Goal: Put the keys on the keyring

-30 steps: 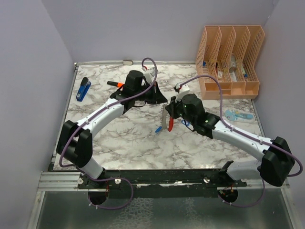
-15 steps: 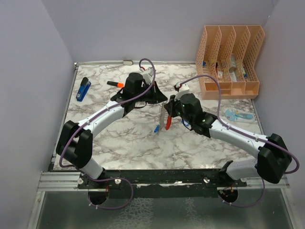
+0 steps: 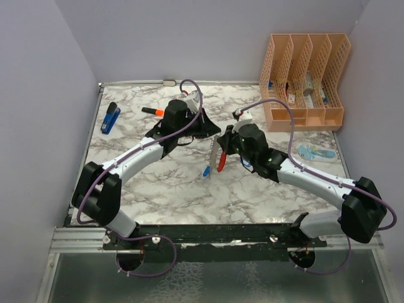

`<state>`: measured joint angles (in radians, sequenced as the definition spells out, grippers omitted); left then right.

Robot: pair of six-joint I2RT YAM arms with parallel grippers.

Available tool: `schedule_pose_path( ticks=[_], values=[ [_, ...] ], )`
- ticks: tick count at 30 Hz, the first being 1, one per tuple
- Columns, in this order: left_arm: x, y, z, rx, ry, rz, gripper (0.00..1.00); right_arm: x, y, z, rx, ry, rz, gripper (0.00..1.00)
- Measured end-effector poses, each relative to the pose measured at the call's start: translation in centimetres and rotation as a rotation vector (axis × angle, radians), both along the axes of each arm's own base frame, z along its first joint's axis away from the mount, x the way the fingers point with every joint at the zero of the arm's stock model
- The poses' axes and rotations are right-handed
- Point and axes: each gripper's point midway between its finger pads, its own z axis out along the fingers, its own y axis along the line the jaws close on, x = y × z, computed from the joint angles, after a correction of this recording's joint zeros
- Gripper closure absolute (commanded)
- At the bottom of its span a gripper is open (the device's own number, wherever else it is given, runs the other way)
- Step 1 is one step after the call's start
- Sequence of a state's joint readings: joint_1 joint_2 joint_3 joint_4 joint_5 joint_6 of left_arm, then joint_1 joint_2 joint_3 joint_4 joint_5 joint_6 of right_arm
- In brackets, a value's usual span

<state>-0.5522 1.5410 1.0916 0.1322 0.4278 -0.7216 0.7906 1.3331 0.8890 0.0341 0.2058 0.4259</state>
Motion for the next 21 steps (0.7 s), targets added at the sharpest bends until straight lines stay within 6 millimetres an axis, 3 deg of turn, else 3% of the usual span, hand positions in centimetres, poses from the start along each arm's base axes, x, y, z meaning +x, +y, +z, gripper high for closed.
schedule_pose_path(
  ticks=[21],
  values=[
    [0.43, 0.26, 0.21, -0.009, 0.000, 0.054, 1.00, 0.18, -0.04, 0.42, 0.028, 0.040, -0.066, 0.99]
  ],
)
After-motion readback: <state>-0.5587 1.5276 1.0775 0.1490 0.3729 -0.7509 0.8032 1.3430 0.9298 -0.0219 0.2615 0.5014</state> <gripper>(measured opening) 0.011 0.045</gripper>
